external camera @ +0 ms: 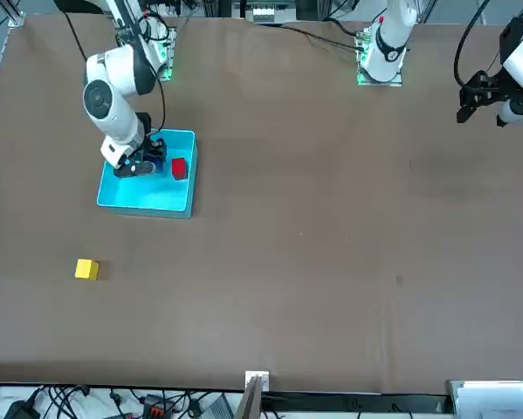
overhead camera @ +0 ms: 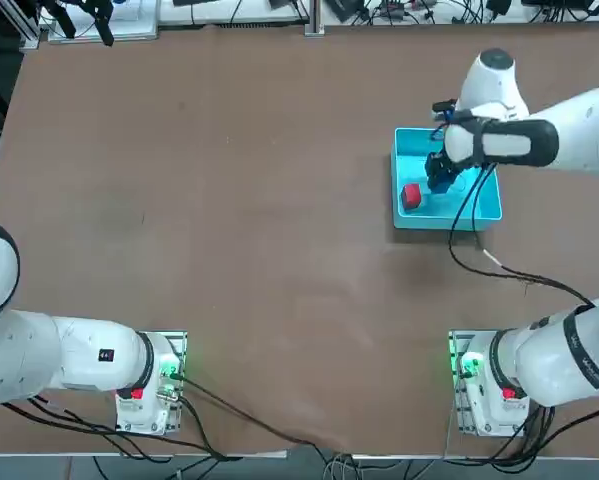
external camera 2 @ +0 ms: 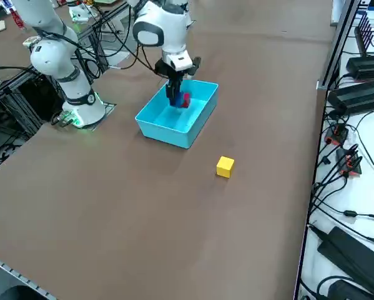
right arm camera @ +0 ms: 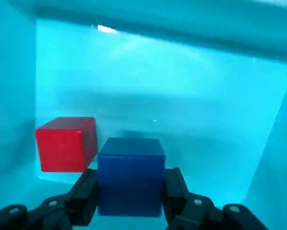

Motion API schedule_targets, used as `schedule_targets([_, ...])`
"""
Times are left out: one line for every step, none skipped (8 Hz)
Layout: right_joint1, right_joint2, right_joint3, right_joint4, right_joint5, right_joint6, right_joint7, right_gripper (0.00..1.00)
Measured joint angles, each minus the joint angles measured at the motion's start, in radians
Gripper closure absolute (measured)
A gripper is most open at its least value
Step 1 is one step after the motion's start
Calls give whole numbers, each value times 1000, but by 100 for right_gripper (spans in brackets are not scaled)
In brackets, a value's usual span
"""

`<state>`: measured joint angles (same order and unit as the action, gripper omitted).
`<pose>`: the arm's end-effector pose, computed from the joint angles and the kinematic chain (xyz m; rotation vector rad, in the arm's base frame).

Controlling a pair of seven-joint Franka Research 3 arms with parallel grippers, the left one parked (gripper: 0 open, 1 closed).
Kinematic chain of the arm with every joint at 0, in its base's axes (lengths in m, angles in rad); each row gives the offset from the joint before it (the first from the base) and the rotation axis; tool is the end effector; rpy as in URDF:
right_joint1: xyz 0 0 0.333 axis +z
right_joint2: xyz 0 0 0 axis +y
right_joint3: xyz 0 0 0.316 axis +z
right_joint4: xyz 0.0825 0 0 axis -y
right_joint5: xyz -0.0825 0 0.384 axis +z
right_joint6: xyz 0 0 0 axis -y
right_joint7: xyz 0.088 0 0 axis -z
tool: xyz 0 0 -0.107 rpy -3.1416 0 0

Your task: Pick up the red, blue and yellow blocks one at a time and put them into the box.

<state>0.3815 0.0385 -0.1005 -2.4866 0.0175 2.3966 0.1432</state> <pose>0.4396 0.1268 0.2627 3.1093 0.1930 -0.1980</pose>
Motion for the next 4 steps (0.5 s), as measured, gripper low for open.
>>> schedule_targets([0,7,-1,0,0,5,0,13])
schedule_targets([0,4,-1,5,0,10,-2,0])
schedule_targets([0,-4,-2,23,-1,12,-5,0])
schedule_targets([-5,-12,-7,61,-4,1,-26,0])
